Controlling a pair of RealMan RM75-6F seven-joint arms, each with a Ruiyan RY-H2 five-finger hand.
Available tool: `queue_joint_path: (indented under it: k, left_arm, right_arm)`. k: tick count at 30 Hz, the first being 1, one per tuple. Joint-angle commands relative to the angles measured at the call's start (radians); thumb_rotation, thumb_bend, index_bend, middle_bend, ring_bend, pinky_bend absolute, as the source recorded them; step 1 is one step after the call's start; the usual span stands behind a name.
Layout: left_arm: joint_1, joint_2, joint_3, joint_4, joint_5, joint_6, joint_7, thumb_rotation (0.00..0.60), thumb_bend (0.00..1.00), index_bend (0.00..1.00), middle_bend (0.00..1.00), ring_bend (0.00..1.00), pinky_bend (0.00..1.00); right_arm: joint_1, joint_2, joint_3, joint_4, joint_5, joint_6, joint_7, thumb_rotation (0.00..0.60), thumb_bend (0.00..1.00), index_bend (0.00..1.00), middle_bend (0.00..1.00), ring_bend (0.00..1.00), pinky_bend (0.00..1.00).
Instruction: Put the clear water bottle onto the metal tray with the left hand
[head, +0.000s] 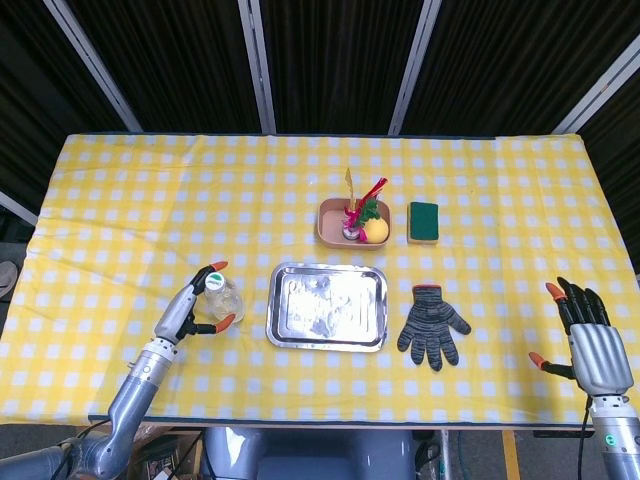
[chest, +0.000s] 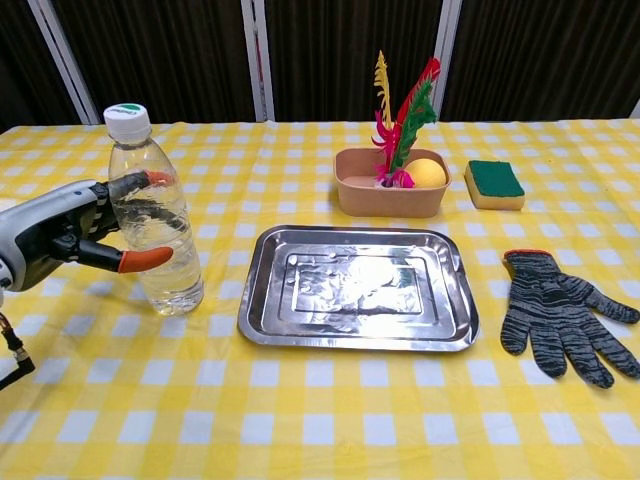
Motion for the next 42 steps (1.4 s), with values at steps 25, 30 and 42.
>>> queue_joint_path:
  k: [25,30,42]
  left_arm:
    - [-0.090,0.156,-0.194,-0.461,-0.185,-0.058,0.071,0.600,0.42,0.52,0.49,0.00,0.00]
    - [-0.152,0.220,-0.281,-0.669,-0.327,-0.035,0.206,0.600,0.42,0.52,0.50,0.00,0.00]
    - [-0.195,0.371,-0.319,-0.860,-0.524,0.065,0.370,0.600,0.42,0.53,0.51,0.00,0.00]
  right_arm:
    - [0.003,-0.006,-0.002,0.004,0.002,-0.008,-0.009,0.600,0.05,0.05,0.00,0.00,0.00]
    - [0.003,-0.006,0.001,0.009,0.011,-0.012,-0.006,0.600,0.05,0.05,0.00,0.00,0.00]
    - [0.003,-0.004,-0.007,-0.002,-0.006,-0.006,-0.006,0.600,0.05,0.05,0.00,0.00,0.00]
